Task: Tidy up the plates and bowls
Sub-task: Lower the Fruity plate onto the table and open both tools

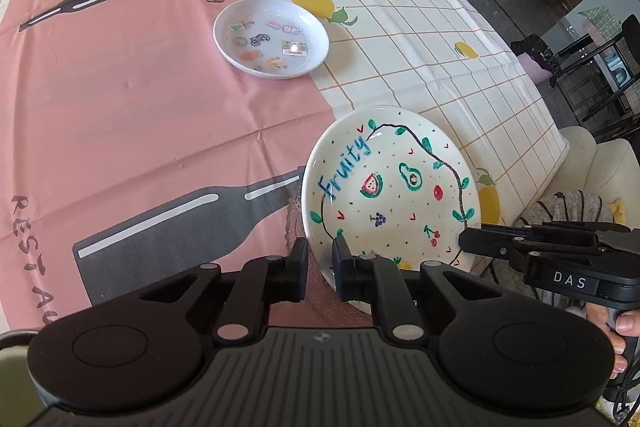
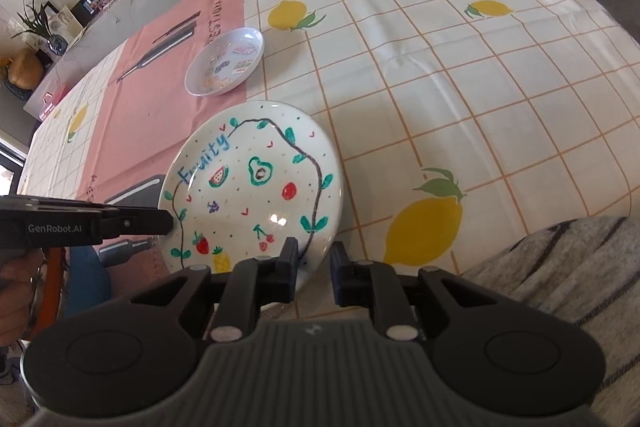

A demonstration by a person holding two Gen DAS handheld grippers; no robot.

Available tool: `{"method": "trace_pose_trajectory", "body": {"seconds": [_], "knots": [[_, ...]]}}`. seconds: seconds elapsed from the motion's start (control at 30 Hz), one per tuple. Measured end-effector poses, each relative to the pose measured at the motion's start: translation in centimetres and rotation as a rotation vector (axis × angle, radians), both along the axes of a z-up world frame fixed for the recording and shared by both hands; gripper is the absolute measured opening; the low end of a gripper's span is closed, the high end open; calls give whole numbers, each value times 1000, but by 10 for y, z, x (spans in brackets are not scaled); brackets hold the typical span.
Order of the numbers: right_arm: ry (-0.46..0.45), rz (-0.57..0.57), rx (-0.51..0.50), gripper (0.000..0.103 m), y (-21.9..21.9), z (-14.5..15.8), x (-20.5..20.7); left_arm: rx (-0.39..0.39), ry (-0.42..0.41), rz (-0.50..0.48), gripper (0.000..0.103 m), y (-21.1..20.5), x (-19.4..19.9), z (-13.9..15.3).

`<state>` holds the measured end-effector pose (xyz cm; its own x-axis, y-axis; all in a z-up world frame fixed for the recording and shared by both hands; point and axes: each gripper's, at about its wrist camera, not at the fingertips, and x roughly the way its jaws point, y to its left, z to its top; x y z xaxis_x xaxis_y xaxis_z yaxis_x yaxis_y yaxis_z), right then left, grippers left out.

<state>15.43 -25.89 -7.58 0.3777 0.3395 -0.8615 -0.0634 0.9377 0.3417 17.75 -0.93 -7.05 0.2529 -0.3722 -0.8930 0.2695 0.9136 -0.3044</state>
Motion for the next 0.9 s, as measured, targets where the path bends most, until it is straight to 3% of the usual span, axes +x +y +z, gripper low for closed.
{"method": "trace_pose_trajectory", "body": {"seconds": [0.1,0.27,0.4,0.5,0.63,0.77,0.83,0.9], "knots": [[-8,28,-29,17,6,2,-3,37,-26,-15,17,-5,-3,2],[-9,87,-52,18,15,5,-9,103,-114,8,48,-9,-10,12],[-15,119,-75,18,22,5,-14,100,-146,37,53,-4,-10,17],[-15,142,-72,24,25,6,-15,81,-150,72,56,2,-10,20],[-5,102,-65,23,22,4,-13,76,-166,95,58,8,-12,27],[-18,43,-16,31,12,13,-3,42,-180,115,59,17,-15,36],[-64,1,-75,38,9,21,6,32,-191,122,60,20,-16,39],[-113,-37,-131,37,9,27,17,33,-194,130,60,21,-17,41]]}}
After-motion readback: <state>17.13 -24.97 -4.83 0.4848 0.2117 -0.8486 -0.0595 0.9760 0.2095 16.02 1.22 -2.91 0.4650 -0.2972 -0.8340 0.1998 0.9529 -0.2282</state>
